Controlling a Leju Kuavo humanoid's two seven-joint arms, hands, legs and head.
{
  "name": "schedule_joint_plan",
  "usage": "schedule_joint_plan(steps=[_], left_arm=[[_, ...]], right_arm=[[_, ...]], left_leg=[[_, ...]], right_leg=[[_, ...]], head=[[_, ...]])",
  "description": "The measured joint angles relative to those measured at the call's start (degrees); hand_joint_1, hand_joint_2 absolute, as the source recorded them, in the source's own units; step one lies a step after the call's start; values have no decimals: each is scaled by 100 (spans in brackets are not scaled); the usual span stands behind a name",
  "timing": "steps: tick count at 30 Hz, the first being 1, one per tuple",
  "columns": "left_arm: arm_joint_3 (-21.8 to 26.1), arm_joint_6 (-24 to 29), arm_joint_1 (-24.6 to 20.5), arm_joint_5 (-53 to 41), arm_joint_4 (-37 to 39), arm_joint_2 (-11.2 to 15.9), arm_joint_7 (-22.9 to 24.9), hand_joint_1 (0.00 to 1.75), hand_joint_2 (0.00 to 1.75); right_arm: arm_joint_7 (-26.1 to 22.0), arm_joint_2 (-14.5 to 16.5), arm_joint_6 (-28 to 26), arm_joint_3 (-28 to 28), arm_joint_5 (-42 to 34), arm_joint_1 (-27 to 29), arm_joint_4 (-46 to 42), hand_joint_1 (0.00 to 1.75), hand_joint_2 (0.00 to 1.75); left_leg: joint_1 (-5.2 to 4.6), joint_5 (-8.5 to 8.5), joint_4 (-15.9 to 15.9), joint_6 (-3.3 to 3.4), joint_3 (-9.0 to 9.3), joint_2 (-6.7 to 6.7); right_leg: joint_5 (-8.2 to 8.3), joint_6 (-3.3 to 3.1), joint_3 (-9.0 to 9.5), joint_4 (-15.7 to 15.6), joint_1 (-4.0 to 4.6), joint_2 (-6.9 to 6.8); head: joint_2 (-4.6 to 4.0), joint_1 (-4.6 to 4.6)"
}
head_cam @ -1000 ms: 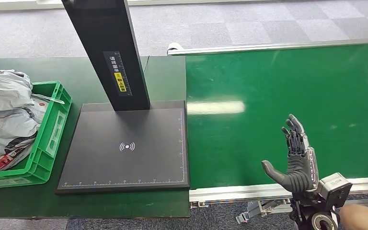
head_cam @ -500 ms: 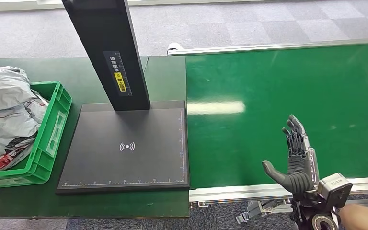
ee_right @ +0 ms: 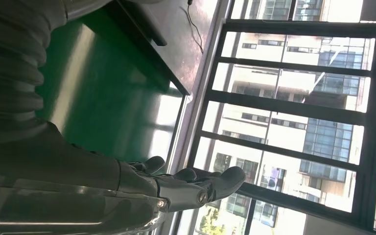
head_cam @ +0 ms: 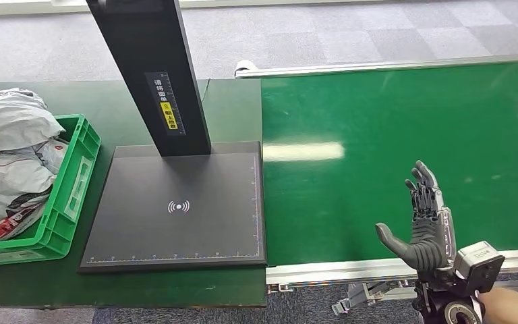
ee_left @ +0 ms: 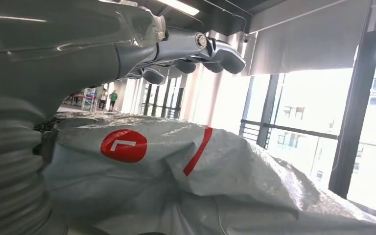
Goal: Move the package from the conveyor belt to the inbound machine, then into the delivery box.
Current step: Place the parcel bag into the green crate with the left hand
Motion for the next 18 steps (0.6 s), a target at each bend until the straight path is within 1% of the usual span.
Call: schedule_joint_plan(steps=[18], left_arm=[[-77,-42,-1,36,-62,-4,-13,0,175]], right_arm=[[3,-1,10,-21,-5,0,0,0,175]], left_leg=[[0,0,0,0,0,-1]], right_leg=[[0,0,0,0,0,0]], head=[[0,0]])
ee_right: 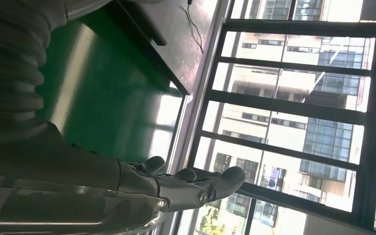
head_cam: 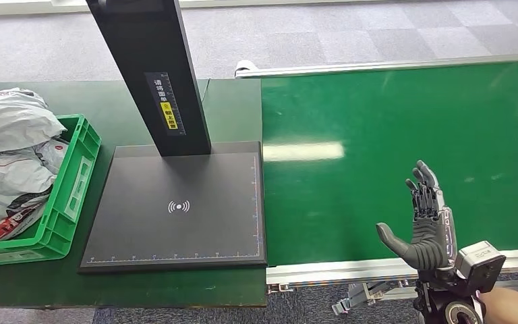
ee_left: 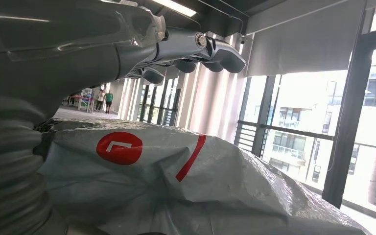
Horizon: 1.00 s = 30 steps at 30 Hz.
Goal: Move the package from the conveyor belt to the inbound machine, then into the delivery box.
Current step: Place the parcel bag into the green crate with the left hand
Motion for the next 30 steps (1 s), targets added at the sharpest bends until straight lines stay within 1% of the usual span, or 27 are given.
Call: schedule_joint_plan(steps=[3,7,9,12,13,14,15,16,19,20,21,22,24,26,28,30], left_arm=[[-5,-176,1,45,-22,0,-11,0,175],[-80,-739,5,158,-113,2,95,0,175],[-122,-926,20,250,-193,2,196,0,175],[-147,-1156,101,532,-467,0,360,0,175],[-147,-1332,167,707,-618,-6,376,0,175],[-145,-1642,265,955,-815,-21,358,0,175],[-145,-2136,407,1312,-1070,-40,276,0,175],[-149,-2808,604,1801,-1373,-56,109,0,175],[-185,-5253,1339,3652,-2419,-49,-647,0,175],[-189,-5797,1539,4074,-2718,-40,-812,0,175],[-184,-6060,1700,4295,-2963,-36,-886,0,175],[-174,-6110,1813,4374,-3146,-31,-909,0,175],[-156,-5951,1960,4377,-3391,-20,-917,0,175],[-146,-5941,2060,4431,-3555,-2,-1021,0,175],[-145,-6167,2152,4662,-3705,2,-1305,0,175],[-158,-6484,2208,5034,-3899,-79,-1613,0,175]], right_arm=[[0,0,2,0,-1,0,0,0,175],[22,0,2,-16,-1,-16,0,0,175],[43,0,2,-46,-5,-23,-5,0,175],[72,2,1,-111,-10,-10,-31,0,175],[76,5,-5,-137,-7,11,-48,0,175],[78,12,-13,-164,1,49,-73,0,175],[69,20,-18,-193,9,98,-99,0,175],[54,30,-12,-219,15,144,-119,0,175],[13,38,37,-287,3,176,-126,0,175],[13,34,43,-305,-4,157,-117,0,175],[15,29,44,-316,-9,136,-107,0,175],[17,26,44,-323,-11,119,-99,0,175],[20,24,44,-326,-11,99,-90,0,175],[26,23,44,-326,-17,82,-85,0,175],[37,22,37,-327,-41,71,-76,0,175],[48,21,20,-328,-75,68,-71,0,175]], left_leg=[[0,0,0,0,0,0],[0,0,0,0,-1,-1],[0,0,0,0,-1,-1],[0,-1,0,0,-1,0],[0,-1,0,-1,-1,0],[-1,-3,0,-1,-1,0],[-1,-4,0,-1,-2,1],[-2,-6,0,-3,-4,1],[-2,-12,-1,-6,-8,12],[-2,-13,-1,-6,-9,17],[-2,-14,-1,-6,-8,20],[-2,-15,-1,-6,-8,18],[-2,-15,-1,-6,-8,8],[0,-15,-1,-6,-9,0],[2,-14,-1,-7,-7,0],[2,-14,-1,-7,-6,0]], right_leg=[[0,0,0,0,0,0],[0,0,0,0,0,0],[0,0,1,0,0,0],[0,0,0,0,0,0],[0,0,-1,0,0,0],[-2,-1,0,-1,-1,0],[-3,-2,0,-1,-1,-1],[-5,-3,0,-1,-1,-1],[-9,-8,-5,-1,-2,9],[-9,-8,-6,-1,-2,13],[-10,-9,-8,-1,-2,15],[-10,-9,-9,-2,-2,15],[-11,-9,-8,-3,-1,8],[-12,-10,-6,-2,0,3],[-12,-10,-6,-2,2,2],[-12,-10,-6,-2,2,2]], head=[[0,1],[0,-1],[0,1],[0,0],[0,-1],[0,-1],[0,0],[0,-1],[0,0],[0,2],[0,1],[0,0],[0,-1],[0,0],[0,-1],[0,-1]])
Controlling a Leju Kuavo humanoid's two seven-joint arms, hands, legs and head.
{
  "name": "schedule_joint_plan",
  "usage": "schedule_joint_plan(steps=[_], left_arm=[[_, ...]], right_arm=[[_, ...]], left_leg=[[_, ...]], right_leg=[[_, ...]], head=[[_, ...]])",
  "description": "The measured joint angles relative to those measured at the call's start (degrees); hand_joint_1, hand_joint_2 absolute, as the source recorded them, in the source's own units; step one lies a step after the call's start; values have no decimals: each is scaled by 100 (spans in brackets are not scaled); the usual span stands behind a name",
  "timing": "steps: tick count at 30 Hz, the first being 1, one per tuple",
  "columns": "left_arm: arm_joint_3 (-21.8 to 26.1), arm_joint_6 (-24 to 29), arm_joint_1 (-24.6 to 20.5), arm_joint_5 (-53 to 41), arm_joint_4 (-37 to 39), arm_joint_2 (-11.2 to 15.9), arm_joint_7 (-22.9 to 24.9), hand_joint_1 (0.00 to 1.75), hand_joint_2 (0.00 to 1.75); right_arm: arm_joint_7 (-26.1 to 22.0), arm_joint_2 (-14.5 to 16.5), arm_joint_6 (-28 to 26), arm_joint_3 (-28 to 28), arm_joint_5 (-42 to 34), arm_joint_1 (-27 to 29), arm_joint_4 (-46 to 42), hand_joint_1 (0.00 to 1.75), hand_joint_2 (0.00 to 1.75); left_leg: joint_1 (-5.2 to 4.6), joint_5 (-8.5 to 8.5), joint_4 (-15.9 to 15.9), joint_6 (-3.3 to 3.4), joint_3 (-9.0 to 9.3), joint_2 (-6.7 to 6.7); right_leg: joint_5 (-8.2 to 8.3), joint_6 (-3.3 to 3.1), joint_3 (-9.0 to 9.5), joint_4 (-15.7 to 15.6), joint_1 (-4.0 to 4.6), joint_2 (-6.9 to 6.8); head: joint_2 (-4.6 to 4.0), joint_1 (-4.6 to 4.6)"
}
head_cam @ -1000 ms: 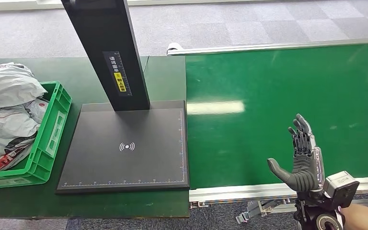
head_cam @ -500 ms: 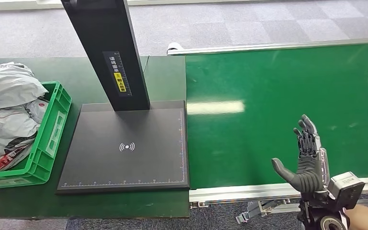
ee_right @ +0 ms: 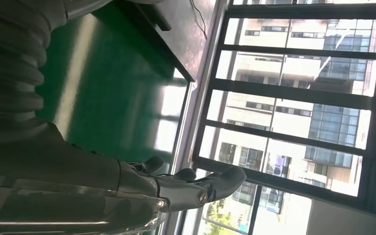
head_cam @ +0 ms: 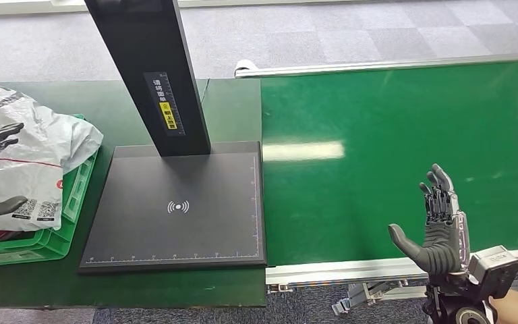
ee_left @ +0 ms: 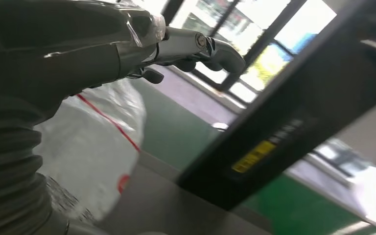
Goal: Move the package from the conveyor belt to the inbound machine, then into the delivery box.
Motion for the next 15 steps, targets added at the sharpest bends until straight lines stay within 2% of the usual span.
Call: schedule_joint_plan(steps=[3,6,9,12,15], left_arm=[[-130,-232,14,383,-329,-305,-170,0,175],[-488,-261,8,760,-653,-683,-170,0,175],[-895,-155,-3,1507,-919,-1042,155,0,175],[-1323,300,131,2063,-1096,-1499,621,0,175],[-1754,998,412,1973,-1098,-1843,664,0,175]], right_arm=[[7,1,-30,0,-23,-2,1,0,175],[14,1,-52,0,-33,-1,1,0,175],[18,-1,-99,0,-75,36,1,0,175],[2,2,-119,14,-122,141,-4,0,175],[-4,4,-111,64,-128,215,-3,0,175]], left_leg=[[-4,0,0,1,1,-4],[-8,0,1,3,2,-6],[-13,-2,2,5,6,-4],[-14,-7,2,8,7,-6],[-13,-11,2,8,6,2]], right_leg=[[0,0,4,0,-3,-5],[1,2,6,-1,-7,-7],[2,3,8,-3,-12,-6],[1,4,11,-4,-14,-7],[1,4,9,-4,-13,-1]], head=[[0,1],[0,1],[0,-1],[0,-1],[0,-1]])
